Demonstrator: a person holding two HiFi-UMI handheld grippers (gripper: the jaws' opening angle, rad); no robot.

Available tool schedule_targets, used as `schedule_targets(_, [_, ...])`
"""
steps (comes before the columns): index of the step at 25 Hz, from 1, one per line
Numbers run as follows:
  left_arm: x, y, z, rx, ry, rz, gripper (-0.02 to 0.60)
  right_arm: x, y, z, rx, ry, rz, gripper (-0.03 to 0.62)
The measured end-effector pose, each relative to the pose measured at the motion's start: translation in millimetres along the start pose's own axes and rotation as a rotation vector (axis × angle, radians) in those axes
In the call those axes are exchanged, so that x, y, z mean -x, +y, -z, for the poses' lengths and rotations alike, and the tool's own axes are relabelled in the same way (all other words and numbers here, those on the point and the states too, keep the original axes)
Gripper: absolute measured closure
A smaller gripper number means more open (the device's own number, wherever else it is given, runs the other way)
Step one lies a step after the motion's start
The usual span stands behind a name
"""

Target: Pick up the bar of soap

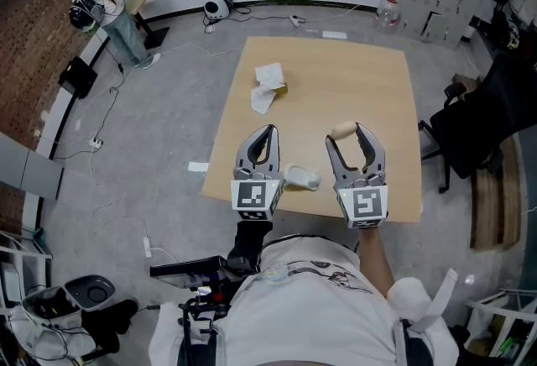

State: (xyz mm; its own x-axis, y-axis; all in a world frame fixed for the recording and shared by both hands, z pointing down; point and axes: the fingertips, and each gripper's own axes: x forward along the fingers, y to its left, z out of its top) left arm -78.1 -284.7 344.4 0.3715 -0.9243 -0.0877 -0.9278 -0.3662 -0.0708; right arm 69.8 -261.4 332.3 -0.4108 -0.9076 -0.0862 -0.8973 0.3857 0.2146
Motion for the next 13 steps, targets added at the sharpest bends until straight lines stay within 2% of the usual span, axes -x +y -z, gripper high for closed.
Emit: schedule_targets(13, [0.9,0.2,2.6,0.005,0.007,0.012,0.578,-2.0,3.0,1.4,-0.002,0.011,0.0,0.349])
